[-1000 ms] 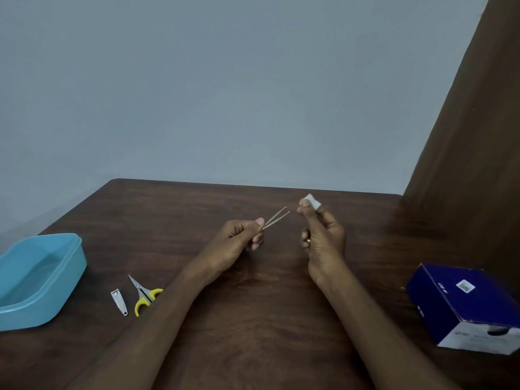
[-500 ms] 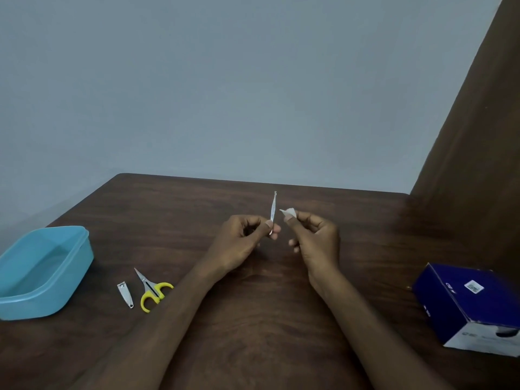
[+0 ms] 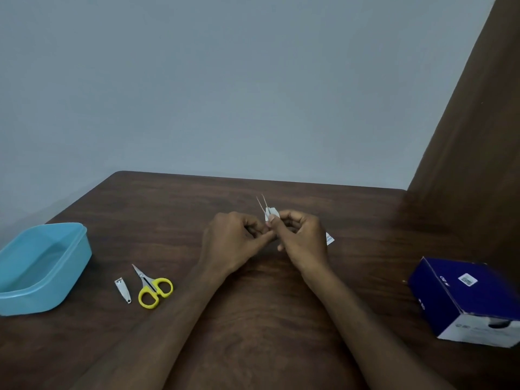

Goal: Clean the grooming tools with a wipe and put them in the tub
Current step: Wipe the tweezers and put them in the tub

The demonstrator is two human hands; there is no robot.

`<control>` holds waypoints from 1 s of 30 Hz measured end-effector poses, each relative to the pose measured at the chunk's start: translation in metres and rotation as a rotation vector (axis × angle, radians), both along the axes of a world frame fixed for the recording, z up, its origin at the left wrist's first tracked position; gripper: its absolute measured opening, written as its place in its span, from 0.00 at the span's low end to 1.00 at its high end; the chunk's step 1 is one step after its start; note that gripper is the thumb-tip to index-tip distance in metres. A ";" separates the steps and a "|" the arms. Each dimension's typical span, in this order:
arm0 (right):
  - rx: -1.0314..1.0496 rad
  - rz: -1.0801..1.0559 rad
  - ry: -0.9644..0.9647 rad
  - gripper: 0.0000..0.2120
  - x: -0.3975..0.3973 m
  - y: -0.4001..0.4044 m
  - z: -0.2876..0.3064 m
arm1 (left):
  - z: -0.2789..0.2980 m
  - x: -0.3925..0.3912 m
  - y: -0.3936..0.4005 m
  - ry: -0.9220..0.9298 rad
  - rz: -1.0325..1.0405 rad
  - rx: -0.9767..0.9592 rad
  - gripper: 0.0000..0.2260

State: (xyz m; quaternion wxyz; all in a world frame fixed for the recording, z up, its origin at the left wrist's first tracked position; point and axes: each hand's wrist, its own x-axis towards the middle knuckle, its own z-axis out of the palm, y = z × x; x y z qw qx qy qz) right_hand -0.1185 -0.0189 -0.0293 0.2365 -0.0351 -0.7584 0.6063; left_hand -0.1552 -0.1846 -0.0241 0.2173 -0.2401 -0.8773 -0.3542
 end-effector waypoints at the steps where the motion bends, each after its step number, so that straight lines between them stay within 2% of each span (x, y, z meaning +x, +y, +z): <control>1: -0.012 -0.020 0.019 0.06 -0.001 0.001 0.000 | 0.000 0.001 0.000 0.000 0.023 0.042 0.15; 4: -0.006 -0.062 0.049 0.05 -0.003 0.007 0.000 | 0.001 -0.002 0.001 -0.094 0.039 0.239 0.19; 8: 0.043 -0.010 0.055 0.05 -0.002 0.005 -0.001 | 0.005 -0.007 -0.001 -0.315 -0.129 0.571 0.12; 10: 0.059 0.040 0.047 0.05 0.000 0.002 -0.001 | 0.005 -0.009 -0.003 -0.312 -0.142 0.601 0.08; 16: 0.198 0.040 0.072 0.07 0.003 0.004 -0.001 | 0.002 -0.013 -0.002 -0.341 -0.102 0.668 0.10; 20: 0.536 -0.068 0.137 0.07 0.008 0.001 -0.004 | 0.000 -0.019 -0.004 -0.406 -0.090 0.859 0.10; 22: 0.693 -0.097 0.162 0.07 0.009 -0.003 -0.007 | 0.000 -0.018 -0.004 -0.418 -0.087 0.873 0.10; 24: 0.719 -0.102 0.200 0.05 0.008 -0.004 -0.007 | 0.000 -0.017 -0.003 -0.432 -0.098 0.861 0.10; 27: 0.706 -0.118 0.240 0.12 0.010 -0.005 -0.006 | 0.000 -0.016 -0.001 -0.463 -0.133 0.855 0.10; 30: 0.665 -0.239 0.201 0.02 0.016 -0.004 0.000 | 0.002 -0.014 -0.001 -0.471 -0.143 0.858 0.09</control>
